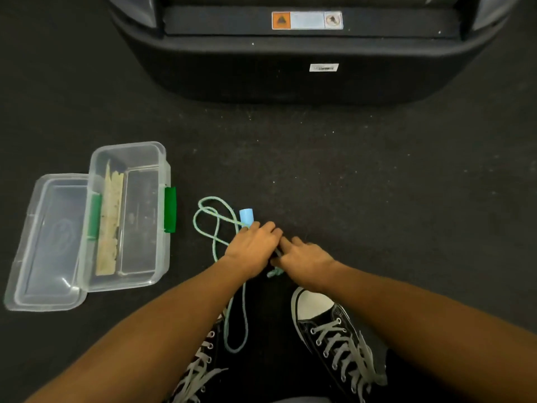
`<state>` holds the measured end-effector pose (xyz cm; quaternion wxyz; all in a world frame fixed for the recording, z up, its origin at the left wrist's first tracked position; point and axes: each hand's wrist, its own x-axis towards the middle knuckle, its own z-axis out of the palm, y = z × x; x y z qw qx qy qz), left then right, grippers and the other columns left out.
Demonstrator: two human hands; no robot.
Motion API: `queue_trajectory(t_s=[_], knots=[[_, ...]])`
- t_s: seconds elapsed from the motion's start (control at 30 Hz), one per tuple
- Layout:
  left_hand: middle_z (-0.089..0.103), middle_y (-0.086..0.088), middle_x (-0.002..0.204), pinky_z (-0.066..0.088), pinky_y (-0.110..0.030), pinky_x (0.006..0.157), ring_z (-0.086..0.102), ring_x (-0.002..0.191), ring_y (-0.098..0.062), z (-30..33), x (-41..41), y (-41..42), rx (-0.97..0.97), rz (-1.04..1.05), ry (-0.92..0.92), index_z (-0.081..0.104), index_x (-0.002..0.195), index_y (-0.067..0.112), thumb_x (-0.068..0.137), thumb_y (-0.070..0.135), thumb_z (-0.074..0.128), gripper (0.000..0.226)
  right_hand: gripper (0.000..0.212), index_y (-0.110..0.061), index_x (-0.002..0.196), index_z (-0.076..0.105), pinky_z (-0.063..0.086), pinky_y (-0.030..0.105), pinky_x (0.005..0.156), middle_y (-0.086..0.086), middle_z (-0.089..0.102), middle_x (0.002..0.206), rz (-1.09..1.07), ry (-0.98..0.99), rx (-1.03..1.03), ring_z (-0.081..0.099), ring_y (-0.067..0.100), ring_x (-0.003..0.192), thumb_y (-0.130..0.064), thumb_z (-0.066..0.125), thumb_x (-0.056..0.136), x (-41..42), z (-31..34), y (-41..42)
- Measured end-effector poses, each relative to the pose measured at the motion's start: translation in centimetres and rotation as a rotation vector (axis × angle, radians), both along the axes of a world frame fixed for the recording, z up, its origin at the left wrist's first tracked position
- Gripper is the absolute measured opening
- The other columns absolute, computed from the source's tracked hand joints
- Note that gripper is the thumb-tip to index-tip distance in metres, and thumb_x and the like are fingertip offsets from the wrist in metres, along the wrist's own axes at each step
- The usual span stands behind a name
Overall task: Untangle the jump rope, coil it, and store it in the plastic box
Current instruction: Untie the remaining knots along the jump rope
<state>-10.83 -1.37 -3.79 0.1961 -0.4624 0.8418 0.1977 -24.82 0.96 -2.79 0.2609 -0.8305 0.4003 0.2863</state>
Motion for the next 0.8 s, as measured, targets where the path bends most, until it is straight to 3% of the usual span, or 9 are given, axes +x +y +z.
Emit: queue_trajectory(t_s=[0.13, 0.23, 0.33, 0.47, 0.6, 0.73, 0.8], knots=[[0.050, -0.009, 0.125, 0.050, -0.043, 0.091, 0.053, 0.116, -0.031, 0.0, 0.4, -0.6, 0.059, 0.019, 0.044, 0.051, 0.122, 0.013, 0.089, 0.005, 0.058, 0.034, 0.048, -0.017, 0.142, 0.044, 0.039, 0.052, 0.101, 0.017, 0.033, 0.146, 0.060, 0.014, -0.091, 0.038, 0.037, 0.127, -0.015, 0.055, 0.095, 0.4, -0.6, 0.6], [0.053, -0.007, 0.120, 0.052, -0.045, 0.088, 0.055, 0.112, -0.030, 1.0, 1.1, -1.5, 0.101, 0.112, 0.143, 0.055, 0.116, 0.015, 0.088, 0.003, 0.059, 0.031, 0.046, -0.019, 0.135, 0.052, 0.041, 0.048, 0.098, 0.012, 0.040, 0.139, -0.078, -0.062, -0.011, 0.042, 0.034, 0.123, -0.010, 0.060, 0.091, 0.1, -0.1, -0.8], [0.057, -0.004, 0.105, 0.051, -0.043, 0.081, 0.059, 0.101, -0.028, 2.9, 2.2, -3.8, 0.062, 0.177, 0.247, 0.056, 0.097, 0.018, 0.088, 0.006, 0.060, 0.016, 0.033, -0.018, 0.118, 0.065, 0.047, 0.045, 0.094, 0.008, 0.054, 0.119, -0.268, -0.268, 0.066, 0.054, 0.030, 0.109, -0.007, 0.062, 0.088, -0.5, 2.7, -3.8], [0.066, -0.003, 0.093, 0.050, -0.038, 0.080, 0.062, 0.092, -0.022, 8.6, 3.6, -7.7, 0.031, 0.274, 0.400, 0.063, 0.094, 0.016, 0.091, 0.012, 0.062, 0.004, 0.032, -0.020, 0.118, 0.069, 0.046, 0.029, 0.084, 0.006, 0.068, 0.110, -0.417, -0.445, 0.038, 0.062, 0.016, 0.097, -0.012, 0.067, 0.086, -1.0, 10.1, -7.9], [0.062, 0.007, 0.075, 0.045, -0.031, 0.070, 0.057, 0.075, -0.013, 17.3, 4.6, -10.2, -0.118, 0.277, 0.565, 0.064, 0.086, 0.021, 0.087, 0.009, 0.063, 0.012, 0.035, -0.020, 0.119, 0.069, 0.051, 0.028, 0.065, 0.007, 0.073, 0.093, -0.606, -0.728, 0.081, 0.061, 0.004, 0.075, -0.003, 0.065, 0.088, -1.0, 19.3, -10.1], [0.064, 0.000, 0.073, 0.044, -0.034, 0.067, 0.052, 0.069, -0.013, 27.2, 4.5, -10.6, -0.284, 0.291, 0.749, 0.062, 0.081, 0.018, 0.081, 0.017, 0.064, 0.003, 0.031, -0.009, 0.115, 0.055, 0.043, 0.026, 0.062, 0.006, 0.071, 0.082, -0.712, -1.020, 0.075, 0.061, 0.012, 0.075, 0.011, 0.050, 0.091, 0.0, 29.1, -10.6], [0.068, -0.005, 0.074, 0.049, -0.036, 0.069, 0.054, 0.066, -0.012, 32.4, 4.0, -10.3, -0.341, 0.339, 0.891, 0.066, 0.086, 0.019, 0.074, 0.022, 0.062, 0.014, 0.028, -0.009, 0.106, 0.046, 0.046, 0.029, 0.063, 0.008, 0.068, 0.073, -0.781, -1.210, 0.052, 0.062, 0.017, 0.071, 0.014, 0.049, 0.090, 0.5, 33.7, -10.5]])
